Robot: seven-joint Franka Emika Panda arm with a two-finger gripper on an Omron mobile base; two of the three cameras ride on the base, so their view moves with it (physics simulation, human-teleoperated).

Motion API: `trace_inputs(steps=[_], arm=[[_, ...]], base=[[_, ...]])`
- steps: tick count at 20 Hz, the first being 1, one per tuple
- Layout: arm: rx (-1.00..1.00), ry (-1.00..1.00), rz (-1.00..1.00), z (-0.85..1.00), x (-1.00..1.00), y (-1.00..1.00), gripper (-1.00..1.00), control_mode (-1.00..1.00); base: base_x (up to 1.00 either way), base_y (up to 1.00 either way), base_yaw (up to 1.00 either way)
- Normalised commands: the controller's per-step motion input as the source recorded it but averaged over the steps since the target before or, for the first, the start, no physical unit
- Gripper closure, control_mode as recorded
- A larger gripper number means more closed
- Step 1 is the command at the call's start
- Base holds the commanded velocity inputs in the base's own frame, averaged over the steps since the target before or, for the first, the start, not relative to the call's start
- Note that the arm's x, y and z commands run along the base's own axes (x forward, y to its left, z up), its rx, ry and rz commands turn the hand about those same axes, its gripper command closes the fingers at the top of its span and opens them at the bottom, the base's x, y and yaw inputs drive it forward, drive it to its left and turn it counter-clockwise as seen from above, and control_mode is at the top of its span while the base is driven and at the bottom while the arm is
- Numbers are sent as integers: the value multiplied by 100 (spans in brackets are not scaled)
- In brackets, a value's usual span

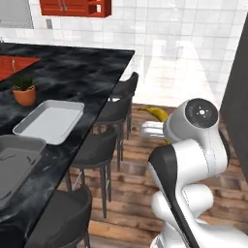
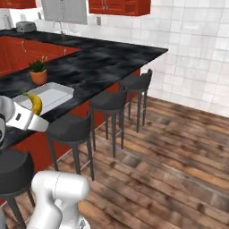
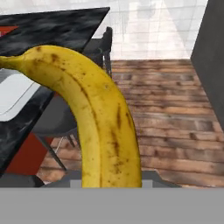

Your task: Place the cold items (apple and banana) from the fridge in one tupperware on the dining counter. Place the warm items (hot dog and kebab skewer) in the stove area in another tupperware.

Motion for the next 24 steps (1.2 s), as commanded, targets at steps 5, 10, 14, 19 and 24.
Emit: trace_inputs(steps=[5, 10, 14, 19, 24], arm=[[0, 0, 0, 0, 0, 0, 100, 100], [0, 0, 0, 0, 0, 0, 100, 100], [0, 0, 0, 0, 0, 0, 100, 100], [0, 0, 0, 0, 0, 0, 100, 100], [0, 0, 0, 0, 0, 0, 100, 100]], base=[[76, -54, 45], [76, -55, 44], [78, -40, 52], [66, -14, 60], [52, -17, 63]])
